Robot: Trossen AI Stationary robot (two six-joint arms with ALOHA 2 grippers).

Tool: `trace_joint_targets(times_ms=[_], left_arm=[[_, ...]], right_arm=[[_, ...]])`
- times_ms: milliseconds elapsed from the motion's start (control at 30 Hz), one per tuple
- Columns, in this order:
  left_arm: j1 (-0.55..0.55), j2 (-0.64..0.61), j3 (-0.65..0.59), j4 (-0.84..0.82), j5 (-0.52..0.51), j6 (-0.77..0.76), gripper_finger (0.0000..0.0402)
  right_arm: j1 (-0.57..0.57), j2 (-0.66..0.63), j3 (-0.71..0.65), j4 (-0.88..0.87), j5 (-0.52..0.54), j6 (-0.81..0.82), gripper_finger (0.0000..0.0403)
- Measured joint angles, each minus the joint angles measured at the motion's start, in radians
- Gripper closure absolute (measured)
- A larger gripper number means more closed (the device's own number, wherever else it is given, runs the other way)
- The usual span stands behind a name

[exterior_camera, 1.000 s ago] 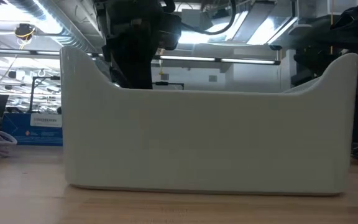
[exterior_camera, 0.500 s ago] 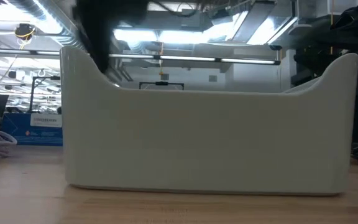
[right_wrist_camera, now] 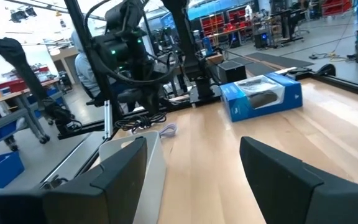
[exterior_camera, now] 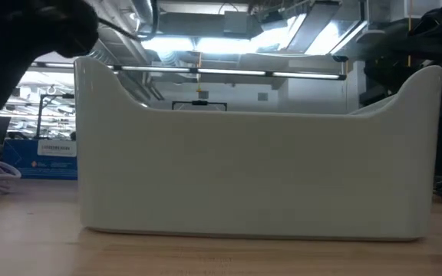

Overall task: Pick and place USB-C Cables
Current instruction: Put the light purple charger cable into the gray bin

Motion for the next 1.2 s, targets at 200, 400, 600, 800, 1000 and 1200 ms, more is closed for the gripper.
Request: trace_joint_targets(times_ms=[200,400,600,800,1000,1200], left_arm=[[-0.059,-0.002,-0.057,0.159,-0.076,-0.122,0.0285],[-0.077,-0.002,-0.104,0.210,-0.081,-0.227,0.0269],[-0.076,-0.002,-0.152,0.228,-0.080,-0.283,0.0265],[-0.076,-0.002,-0.156,0.231,-0.084,-0.278,0.0265],[-0.076,-0.002,-0.156,0.229,-0.085,-0.278,0.0265],[-0.076,-0.002,-0.156,0.230,-0.085,-0.279,0.0265]], right_arm=[[0.000,0.000,0.000,-0.002,-0.002,-0.002,0.0141],[0.000,0.000,0.000,-0.002,-0.002,-0.003,0.0141],[0.000,0.000,0.000,-0.002,-0.002,-0.005,0.0141],[0.000,0.000,0.000,-0.002,-0.002,-0.005,0.0141],[0.000,0.000,0.000,-0.002,-0.002,-0.005,0.0141],[0.000,0.000,0.000,-0.002,-0.002,-0.002,0.0141]])
